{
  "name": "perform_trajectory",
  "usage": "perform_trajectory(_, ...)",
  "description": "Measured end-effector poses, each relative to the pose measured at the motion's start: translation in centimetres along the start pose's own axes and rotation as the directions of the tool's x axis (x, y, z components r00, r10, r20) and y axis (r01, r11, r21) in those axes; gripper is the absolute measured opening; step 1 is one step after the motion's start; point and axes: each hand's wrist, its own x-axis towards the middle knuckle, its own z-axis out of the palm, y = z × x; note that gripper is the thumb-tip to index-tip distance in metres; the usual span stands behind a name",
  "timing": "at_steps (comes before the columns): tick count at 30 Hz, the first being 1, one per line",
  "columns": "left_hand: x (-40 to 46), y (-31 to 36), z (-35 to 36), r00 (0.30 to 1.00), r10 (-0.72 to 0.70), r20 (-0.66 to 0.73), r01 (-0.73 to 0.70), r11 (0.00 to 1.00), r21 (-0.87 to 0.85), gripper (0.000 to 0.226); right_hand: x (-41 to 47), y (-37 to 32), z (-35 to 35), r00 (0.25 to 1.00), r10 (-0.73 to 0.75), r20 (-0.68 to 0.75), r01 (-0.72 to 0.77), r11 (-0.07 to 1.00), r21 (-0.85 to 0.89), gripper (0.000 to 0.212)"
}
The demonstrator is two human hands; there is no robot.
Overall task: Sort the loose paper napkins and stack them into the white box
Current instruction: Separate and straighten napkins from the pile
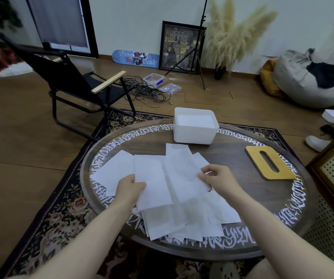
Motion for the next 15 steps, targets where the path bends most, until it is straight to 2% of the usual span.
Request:
perform_trajectory(3,-0.1,0.1,0.3,1.000,0.010,-0.002,-0.010,1.000,0.003,0.022,-1.0,-1.1,-0.3,1.000,-0.007,0.015,0.003,0.975,0.222,0.014)
perform_trajectory(6,-0.2,0.1,0.7,1.000,0.007,0.018,-0.007,1.000,-0.002,0.025,-1.3,-1.6,0.1,0.996,0.015,0.083,-0.043,0.939,0.342,0.010)
perform_trajectory(11,0.2,-0.5,1.4,0.989,-0.071,0.128,0.082,0.993,-0.084,0.023,-1.9,-1.3,2.5,0.976,0.024,0.215,-0.096,0.939,0.331,0.004)
perform_trajectory(15,0.2,-0.5,1.7,0.985,-0.091,0.147,0.122,0.968,-0.220,0.032,-2.4,-1.3,3.6,0.973,0.060,0.223,-0.122,0.953,0.277,0.012)
